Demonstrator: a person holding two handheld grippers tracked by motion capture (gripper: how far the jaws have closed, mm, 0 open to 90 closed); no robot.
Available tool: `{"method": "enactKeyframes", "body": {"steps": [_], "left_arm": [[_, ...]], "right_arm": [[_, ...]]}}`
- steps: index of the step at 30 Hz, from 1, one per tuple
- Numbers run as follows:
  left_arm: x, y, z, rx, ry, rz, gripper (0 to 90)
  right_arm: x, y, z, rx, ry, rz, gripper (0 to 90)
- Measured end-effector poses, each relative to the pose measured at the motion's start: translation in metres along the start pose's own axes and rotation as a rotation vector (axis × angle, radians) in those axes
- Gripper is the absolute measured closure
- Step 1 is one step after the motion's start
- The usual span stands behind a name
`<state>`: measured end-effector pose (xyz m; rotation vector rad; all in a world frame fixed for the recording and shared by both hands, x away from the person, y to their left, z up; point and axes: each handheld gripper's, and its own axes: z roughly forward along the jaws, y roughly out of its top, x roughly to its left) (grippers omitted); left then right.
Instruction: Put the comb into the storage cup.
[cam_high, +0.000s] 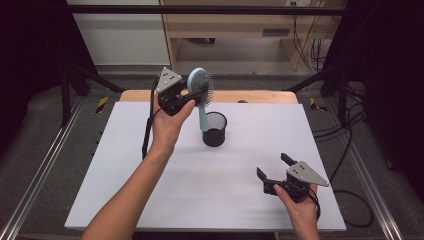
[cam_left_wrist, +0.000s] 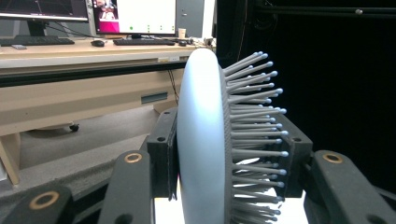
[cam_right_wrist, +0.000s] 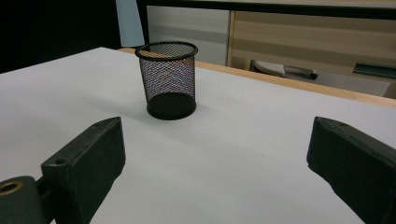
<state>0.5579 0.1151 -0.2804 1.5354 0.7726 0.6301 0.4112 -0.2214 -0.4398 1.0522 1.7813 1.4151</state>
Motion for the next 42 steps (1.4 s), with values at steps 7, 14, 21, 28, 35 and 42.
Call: {"method": "enactKeyframes", "body": {"steps": [7, 14, 21, 28, 35, 42], "left_arm": [[0.002, 0.000, 0.004, 0.001, 0.008, 0.009, 51.5], [0.003, 0.002, 0.009, -0.007, 0.011, 0.015, 51.5], [0.005, 0.001, 0.014, -0.008, 0.020, 0.017, 51.4], [0.010, 0.000, 0.018, -0.012, 0.027, 0.020, 51.5], [0.014, -0.002, 0.021, -0.011, 0.037, 0.017, 51.4], [0.015, -0.002, 0.022, -0.013, 0.040, 0.021, 51.4]], "right_arm": [[0.001, 0.000, 0.001, 0.001, 0.001, 0.000, 4.8], [0.001, 0.000, 0.001, 0.000, 0.001, 0.000, 4.8], [0.000, 0.000, 0.001, -0.003, 0.001, -0.004, 4.9], [0.001, 0.000, 0.001, 0.000, 0.003, -0.005, 4.9], [0.001, 0.000, 0.001, -0.001, 0.004, -0.005, 4.9], [0.000, 0.000, 0.001, -0.001, 0.004, -0.003, 4.8]]}}
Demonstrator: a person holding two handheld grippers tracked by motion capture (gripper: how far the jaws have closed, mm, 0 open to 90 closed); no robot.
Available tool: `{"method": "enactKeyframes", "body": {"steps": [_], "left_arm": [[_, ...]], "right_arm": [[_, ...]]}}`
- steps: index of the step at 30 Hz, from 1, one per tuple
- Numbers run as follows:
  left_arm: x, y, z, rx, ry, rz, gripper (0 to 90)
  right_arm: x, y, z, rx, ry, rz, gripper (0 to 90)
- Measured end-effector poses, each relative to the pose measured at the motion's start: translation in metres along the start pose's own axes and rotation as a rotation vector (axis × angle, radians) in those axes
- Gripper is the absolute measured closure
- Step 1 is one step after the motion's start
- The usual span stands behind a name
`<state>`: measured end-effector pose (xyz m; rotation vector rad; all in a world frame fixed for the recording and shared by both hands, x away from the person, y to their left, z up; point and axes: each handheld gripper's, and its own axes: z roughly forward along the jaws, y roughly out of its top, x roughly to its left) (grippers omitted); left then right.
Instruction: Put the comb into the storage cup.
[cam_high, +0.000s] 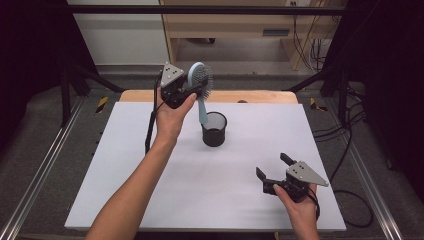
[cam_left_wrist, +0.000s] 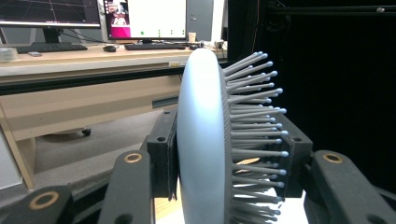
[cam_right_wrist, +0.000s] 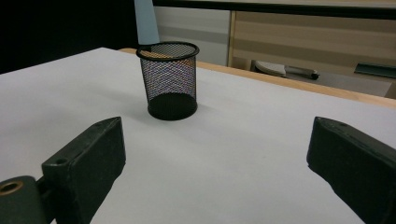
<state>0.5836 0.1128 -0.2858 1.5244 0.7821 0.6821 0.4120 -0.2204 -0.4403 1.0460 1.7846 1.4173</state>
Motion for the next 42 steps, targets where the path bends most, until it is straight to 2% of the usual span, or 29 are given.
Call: {"method": "enactKeyframes", "body": {"steps": [42], "left_arm": [[-0.0084, -0.0029, 0.0062, -0.003, -0.010, 0.018, 51.4]], "right_arm": [[0.0017, 0.0003, -0.0003, -0.004, -0.002, -0.002, 4.9]]}}
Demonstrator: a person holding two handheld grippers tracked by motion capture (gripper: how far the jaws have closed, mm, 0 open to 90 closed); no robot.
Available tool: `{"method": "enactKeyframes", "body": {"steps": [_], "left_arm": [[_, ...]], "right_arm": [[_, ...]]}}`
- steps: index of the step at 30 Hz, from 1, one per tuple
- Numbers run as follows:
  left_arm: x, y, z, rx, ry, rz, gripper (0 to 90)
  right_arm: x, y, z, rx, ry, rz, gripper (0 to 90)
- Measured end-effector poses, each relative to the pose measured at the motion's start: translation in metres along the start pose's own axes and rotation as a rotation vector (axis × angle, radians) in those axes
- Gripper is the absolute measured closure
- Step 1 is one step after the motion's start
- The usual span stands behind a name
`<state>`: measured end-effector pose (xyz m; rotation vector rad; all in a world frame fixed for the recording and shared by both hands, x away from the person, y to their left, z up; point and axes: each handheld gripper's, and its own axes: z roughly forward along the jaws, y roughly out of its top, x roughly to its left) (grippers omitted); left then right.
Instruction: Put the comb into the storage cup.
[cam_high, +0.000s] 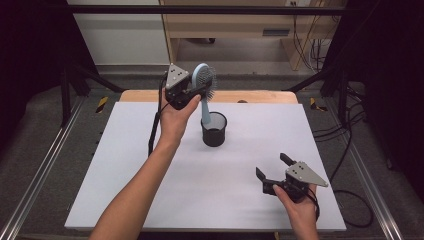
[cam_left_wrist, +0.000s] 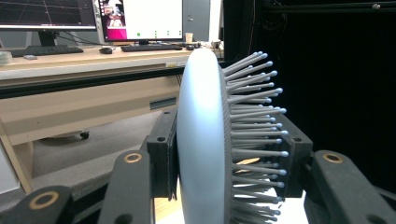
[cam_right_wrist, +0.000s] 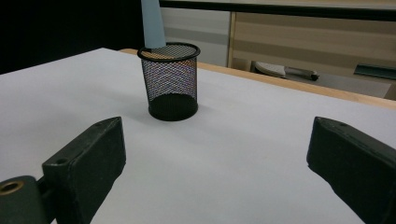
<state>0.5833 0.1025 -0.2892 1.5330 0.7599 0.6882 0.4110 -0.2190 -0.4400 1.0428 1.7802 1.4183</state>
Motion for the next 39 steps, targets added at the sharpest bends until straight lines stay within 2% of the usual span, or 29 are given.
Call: {"method": "enactKeyframes", "body": {"steps": [9, 22, 25, 39], "left_arm": [[-0.003, -0.002, 0.003, 0.007, -0.008, 0.002, 51.3], [-0.015, -0.010, 0.013, 0.019, -0.026, 0.012, 51.3], [-0.018, -0.013, 0.016, 0.026, -0.032, 0.021, 51.3], [-0.029, -0.030, 0.029, 0.054, -0.058, 0.011, 51.3]], "right_arm": [[0.000, 0.000, 0.000, 0.003, 0.003, -0.003, 4.9], [0.000, 0.000, 0.000, 0.004, 0.004, -0.004, 4.9], [0.001, -0.001, 0.001, 0.003, 0.006, 0.001, 4.9], [0.001, -0.001, 0.002, 0.008, 0.016, 0.000, 4.8]]}}
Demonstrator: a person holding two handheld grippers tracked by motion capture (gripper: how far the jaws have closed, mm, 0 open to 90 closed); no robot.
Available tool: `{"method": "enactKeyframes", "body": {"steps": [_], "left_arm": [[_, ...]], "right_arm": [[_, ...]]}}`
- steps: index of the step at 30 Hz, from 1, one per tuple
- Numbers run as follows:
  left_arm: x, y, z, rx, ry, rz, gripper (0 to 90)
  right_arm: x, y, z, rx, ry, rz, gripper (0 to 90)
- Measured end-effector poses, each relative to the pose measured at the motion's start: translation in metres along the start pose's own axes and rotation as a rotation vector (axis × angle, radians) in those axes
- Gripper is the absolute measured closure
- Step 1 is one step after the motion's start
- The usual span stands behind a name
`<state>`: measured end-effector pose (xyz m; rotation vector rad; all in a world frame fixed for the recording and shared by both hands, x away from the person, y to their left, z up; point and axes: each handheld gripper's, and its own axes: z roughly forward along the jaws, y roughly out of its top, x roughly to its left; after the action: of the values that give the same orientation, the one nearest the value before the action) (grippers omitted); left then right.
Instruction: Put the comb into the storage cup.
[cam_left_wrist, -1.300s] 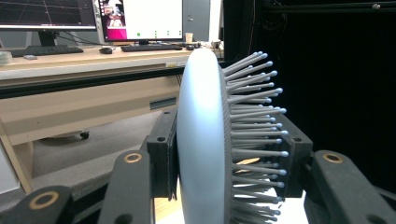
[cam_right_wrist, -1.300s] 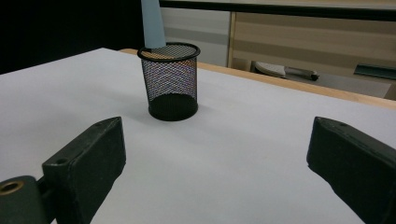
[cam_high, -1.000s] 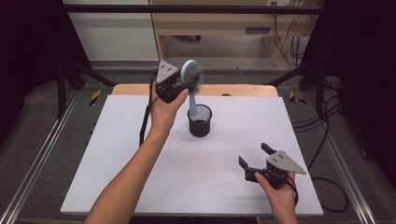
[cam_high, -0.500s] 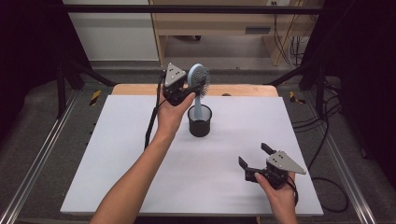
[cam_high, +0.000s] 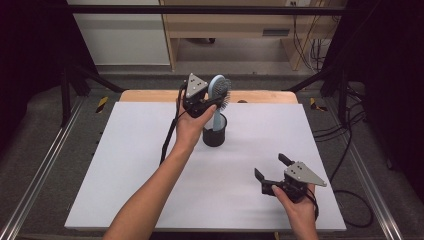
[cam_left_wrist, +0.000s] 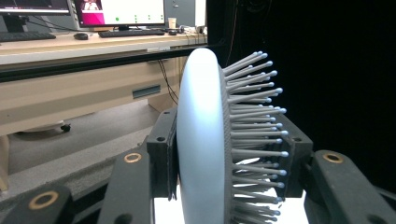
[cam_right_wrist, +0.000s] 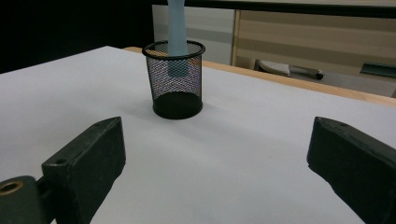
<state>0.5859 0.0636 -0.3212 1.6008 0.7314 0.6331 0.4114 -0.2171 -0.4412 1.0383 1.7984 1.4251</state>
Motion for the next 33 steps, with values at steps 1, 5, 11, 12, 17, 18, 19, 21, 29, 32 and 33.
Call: {"method": "enactKeyframes", "body": {"steps": [1, 5, 11, 12, 17, 18, 19, 21, 29, 32, 33], "left_arm": [[0.000, -0.001, 0.001, 0.001, 0.000, 0.000, 51.3], [0.000, -0.005, 0.004, 0.003, 0.000, -0.007, 51.3], [-0.002, -0.009, 0.007, 0.009, -0.006, -0.008, 51.3], [-0.002, -0.010, 0.007, 0.009, -0.008, -0.009, 51.3], [-0.001, -0.014, 0.008, 0.015, -0.003, -0.016, 51.2], [0.000, -0.014, 0.008, 0.011, 0.002, -0.017, 51.3], [0.001, -0.014, 0.007, 0.009, 0.003, -0.022, 51.2], [0.002, -0.015, 0.008, 0.009, 0.008, -0.025, 51.2], [0.001, -0.023, 0.009, 0.012, 0.008, -0.039, 51.2], [0.002, -0.026, 0.009, 0.017, 0.004, -0.050, 51.2], [0.002, -0.027, 0.009, 0.018, 0.007, -0.051, 51.2]], "right_arm": [[0.000, 0.000, 0.000, -0.001, 0.000, 0.003, 4.8], [0.000, 0.000, 0.000, -0.001, 0.001, 0.000, 4.8], [0.000, -0.001, 0.001, 0.003, 0.003, 0.006, 4.8], [-0.001, -0.001, 0.001, 0.003, 0.001, 0.008, 4.8], [0.000, -0.003, 0.002, 0.009, 0.004, 0.014, 4.8], [0.000, -0.003, 0.003, 0.010, 0.003, 0.016, 4.8], [0.000, -0.003, 0.003, 0.010, 0.005, 0.021, 4.8], [0.000, -0.003, 0.004, 0.008, 0.009, 0.030, 4.8], [0.002, -0.002, 0.004, 0.008, 0.008, 0.024, 4.8], [0.002, -0.002, 0.005, 0.010, 0.012, 0.020, 4.8], [0.002, -0.002, 0.005, 0.012, 0.013, 0.019, 4.8]]}}
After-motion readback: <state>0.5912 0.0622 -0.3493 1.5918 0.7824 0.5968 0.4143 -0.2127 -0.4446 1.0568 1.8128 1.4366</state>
